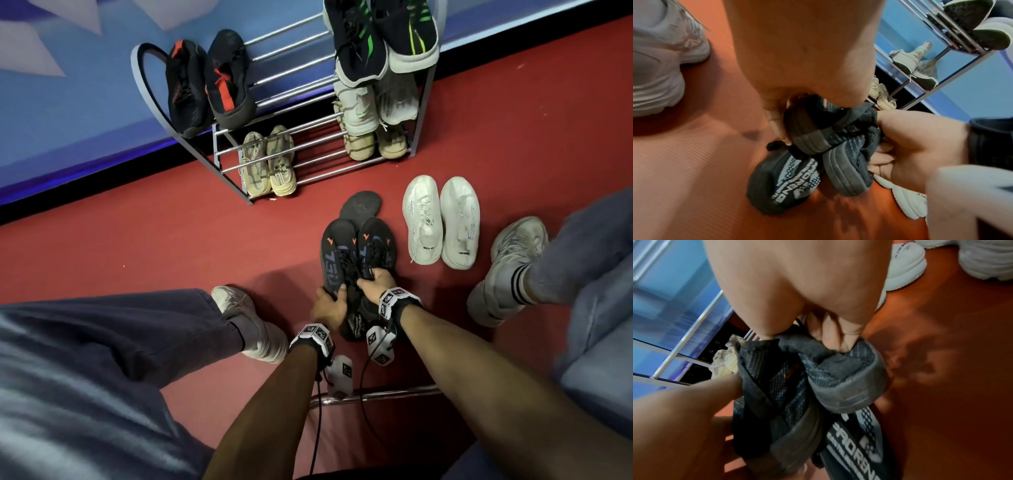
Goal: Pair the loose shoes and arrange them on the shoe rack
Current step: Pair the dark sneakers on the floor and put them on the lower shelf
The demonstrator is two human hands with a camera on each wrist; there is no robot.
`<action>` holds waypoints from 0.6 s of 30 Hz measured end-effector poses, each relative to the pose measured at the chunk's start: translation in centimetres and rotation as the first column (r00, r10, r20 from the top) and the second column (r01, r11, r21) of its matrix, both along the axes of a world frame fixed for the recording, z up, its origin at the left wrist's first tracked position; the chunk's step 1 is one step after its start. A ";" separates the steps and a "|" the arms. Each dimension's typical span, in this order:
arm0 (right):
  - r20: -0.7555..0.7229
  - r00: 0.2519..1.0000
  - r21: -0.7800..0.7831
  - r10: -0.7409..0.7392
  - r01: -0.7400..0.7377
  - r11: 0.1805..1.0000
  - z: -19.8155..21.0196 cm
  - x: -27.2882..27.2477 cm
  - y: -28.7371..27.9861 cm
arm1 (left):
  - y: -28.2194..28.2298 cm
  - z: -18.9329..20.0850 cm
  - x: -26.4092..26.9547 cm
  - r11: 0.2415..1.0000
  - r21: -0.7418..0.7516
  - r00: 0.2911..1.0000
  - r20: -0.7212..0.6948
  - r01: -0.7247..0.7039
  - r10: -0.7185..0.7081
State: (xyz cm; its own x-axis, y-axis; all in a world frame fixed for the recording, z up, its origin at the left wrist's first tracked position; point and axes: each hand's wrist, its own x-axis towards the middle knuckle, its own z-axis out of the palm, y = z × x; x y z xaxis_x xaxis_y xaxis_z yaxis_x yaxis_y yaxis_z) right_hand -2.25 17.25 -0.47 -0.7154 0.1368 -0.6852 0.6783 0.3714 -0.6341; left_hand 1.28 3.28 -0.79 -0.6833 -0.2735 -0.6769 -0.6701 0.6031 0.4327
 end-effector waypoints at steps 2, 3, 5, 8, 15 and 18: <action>-0.046 0.998 0.011 0.041 -0.041 0.999 0.6 -0.7 0.4 | 0.5 0.7 -0.5 0.999 -0.049 1.000 0.014 0.005 -0.004; -0.078 0.995 0.025 0.056 -0.054 0.998 1.1 -1.0 0.7 | 0.8 0.9 -0.8 0.998 -0.057 1.000 0.011 0.007 -0.006; -0.141 0.986 0.084 0.083 -0.071 0.994 2.2 -1.5 1.5 | 1.6 1.3 -1.2 0.999 -0.037 1.000 -0.016 0.008 -0.009; -0.224 0.967 0.165 0.121 -0.084 0.983 3.5 -2.2 3.4 | 3.3 2.1 -1.8 0.999 0.012 0.994 -0.106 0.032 -0.031; -0.332 0.942 0.325 0.043 0.071 0.943 5.7 -3.0 10.2 | 7.1 1.4 -4.2 0.979 0.101 0.962 -0.230 0.178 -0.151; -0.330 0.944 0.344 0.003 0.117 0.932 5.4 -2.6 12.7 | 6.9 0.8 -4.9 0.994 -0.031 0.979 -0.172 0.109 -0.112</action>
State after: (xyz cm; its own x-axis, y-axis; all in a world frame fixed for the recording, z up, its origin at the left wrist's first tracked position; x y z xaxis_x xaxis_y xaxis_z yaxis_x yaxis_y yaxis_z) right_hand -4.84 29.91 4.95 -0.8708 0.3740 -0.3191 0.4880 0.5786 -0.6536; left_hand -3.57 10.21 0.01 -0.8162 -0.2028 -0.5410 -0.5151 0.6794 0.5226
